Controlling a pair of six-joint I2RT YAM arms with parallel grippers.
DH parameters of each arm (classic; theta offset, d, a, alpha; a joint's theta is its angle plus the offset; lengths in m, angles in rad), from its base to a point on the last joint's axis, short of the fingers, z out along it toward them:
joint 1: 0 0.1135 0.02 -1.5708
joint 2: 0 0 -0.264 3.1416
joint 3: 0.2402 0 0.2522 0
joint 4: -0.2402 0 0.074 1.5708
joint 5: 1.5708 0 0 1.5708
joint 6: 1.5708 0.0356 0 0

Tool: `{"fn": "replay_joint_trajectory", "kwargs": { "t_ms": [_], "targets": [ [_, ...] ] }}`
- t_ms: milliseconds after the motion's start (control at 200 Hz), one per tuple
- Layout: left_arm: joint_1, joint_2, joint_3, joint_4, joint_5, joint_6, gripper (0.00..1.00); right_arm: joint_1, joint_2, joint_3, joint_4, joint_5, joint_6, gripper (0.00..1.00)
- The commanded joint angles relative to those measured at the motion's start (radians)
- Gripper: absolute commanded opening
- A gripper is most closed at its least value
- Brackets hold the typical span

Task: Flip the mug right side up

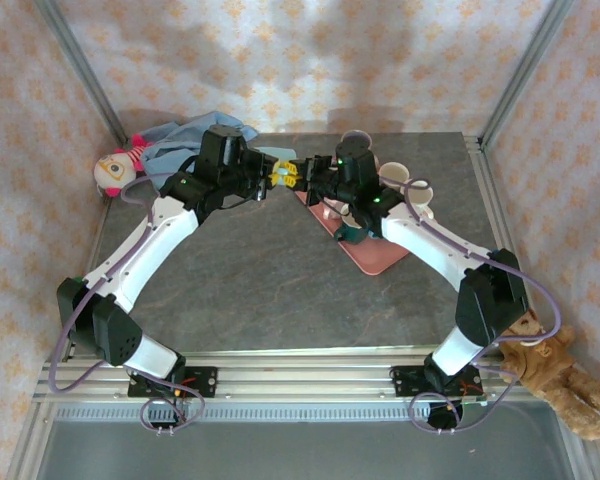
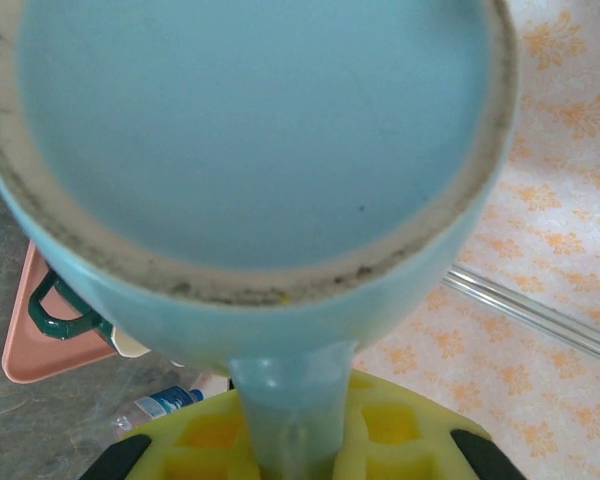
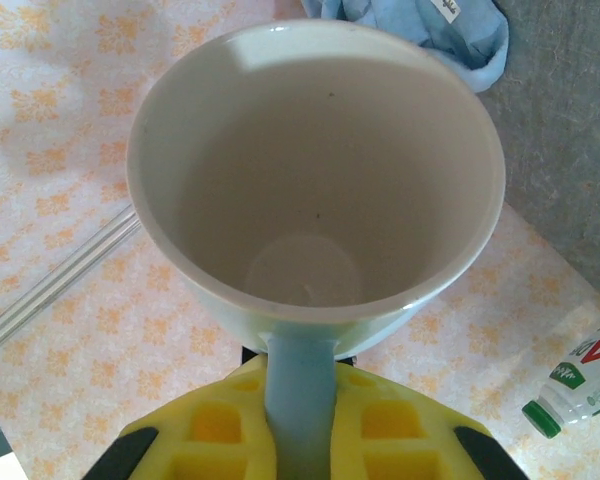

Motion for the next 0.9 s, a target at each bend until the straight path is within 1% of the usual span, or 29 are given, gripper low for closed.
{"fn": "replay_joint_trajectory", "kwargs": {
  "t_ms": [0, 45, 115, 205, 300, 405, 500, 616, 756, 896],
  "targets": [
    [-0.009, -0.067, -0.006, 0.044, 0.048, 0.005, 0.28, 0.004, 0.021, 0.078, 0.010, 0.042, -0.039, 0.00],
    [-0.007, -0.070, -0.010, 0.043, 0.050, 0.015, 0.38, 0.004, 0.021, 0.092, -0.005, 0.045, -0.074, 0.00],
    [-0.009, -0.074, -0.012, 0.032, 0.056, 0.041, 0.48, 0.005, 0.021, 0.115, -0.036, 0.053, -0.140, 0.00],
    [-0.008, -0.080, -0.013, 0.024, 0.066, 0.065, 0.54, 0.005, 0.018, 0.137, -0.086, 0.063, -0.216, 0.00],
    [-0.009, -0.088, -0.020, 0.056, 0.090, 0.078, 0.60, 0.004, 0.007, 0.143, -0.121, 0.079, -0.276, 0.00],
    [-0.007, -0.094, -0.001, 0.018, 0.091, 0.125, 0.68, 0.001, 0.002, 0.171, -0.175, 0.081, -0.373, 0.00],
    [-0.003, -0.104, 0.010, -0.028, 0.078, 0.187, 0.73, -0.004, 0.001, 0.218, -0.280, 0.089, -0.490, 0.00],
    [0.008, -0.127, 0.009, -0.064, 0.056, 0.253, 0.79, -0.008, -0.003, 0.250, -0.367, 0.101, -0.585, 0.00],
    [0.025, -0.132, 0.018, -0.101, 0.059, 0.350, 0.84, -0.012, -0.014, 0.289, -0.482, 0.132, -0.735, 0.00],
    [0.044, -0.132, 0.016, -0.129, 0.056, 0.488, 0.86, -0.014, -0.042, 0.321, -0.602, 0.185, -0.884, 0.00]
  ]
}}
